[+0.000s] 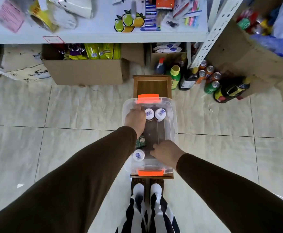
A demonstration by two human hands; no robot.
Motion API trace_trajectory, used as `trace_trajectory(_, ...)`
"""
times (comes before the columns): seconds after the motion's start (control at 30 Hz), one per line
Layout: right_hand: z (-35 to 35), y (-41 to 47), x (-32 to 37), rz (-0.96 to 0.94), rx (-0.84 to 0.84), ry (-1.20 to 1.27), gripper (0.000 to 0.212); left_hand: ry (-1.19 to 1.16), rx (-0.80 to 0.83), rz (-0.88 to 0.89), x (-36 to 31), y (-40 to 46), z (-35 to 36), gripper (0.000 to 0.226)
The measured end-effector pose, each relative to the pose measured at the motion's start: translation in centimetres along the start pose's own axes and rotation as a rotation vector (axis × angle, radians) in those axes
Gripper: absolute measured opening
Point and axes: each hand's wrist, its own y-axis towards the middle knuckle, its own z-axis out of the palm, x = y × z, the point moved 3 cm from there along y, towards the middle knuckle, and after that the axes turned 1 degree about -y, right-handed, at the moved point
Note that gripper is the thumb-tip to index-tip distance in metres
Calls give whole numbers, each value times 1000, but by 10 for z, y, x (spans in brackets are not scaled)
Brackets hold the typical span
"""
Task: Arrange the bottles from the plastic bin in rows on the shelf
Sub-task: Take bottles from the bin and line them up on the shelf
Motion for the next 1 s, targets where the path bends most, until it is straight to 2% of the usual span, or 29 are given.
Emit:
trace_trajectory(0.2,-3,2,-2,26,-75,85,38,17,9,45,1,-1,5,31)
trace_trajectory(0.3,-12,-5,-6,85,-150,253,34,-77,70,61,6,-14,5,27)
trace_trajectory(0.43,-45,-33,-31,174,-249,567,47,-294,123,82,26,-30,-31,31)
trace_trajectory(0.57,-119,-84,-62,201,-336,863,41,-496,128,66,54,-58,-118,37)
trace_trajectory(0.73,-235,-153,-86,169,-523,966,36,-715,11,74,84,-108,-254,29)
trace_trajectory(0.87,-332,-218,-82,50,-657,1047,32,-836,-86,102,97,-163,-362,20)
trace_trajectory(1.0,-412,-277,-68,-73,-772,1113,38,-953,-203,86,106,-219,-451,44)
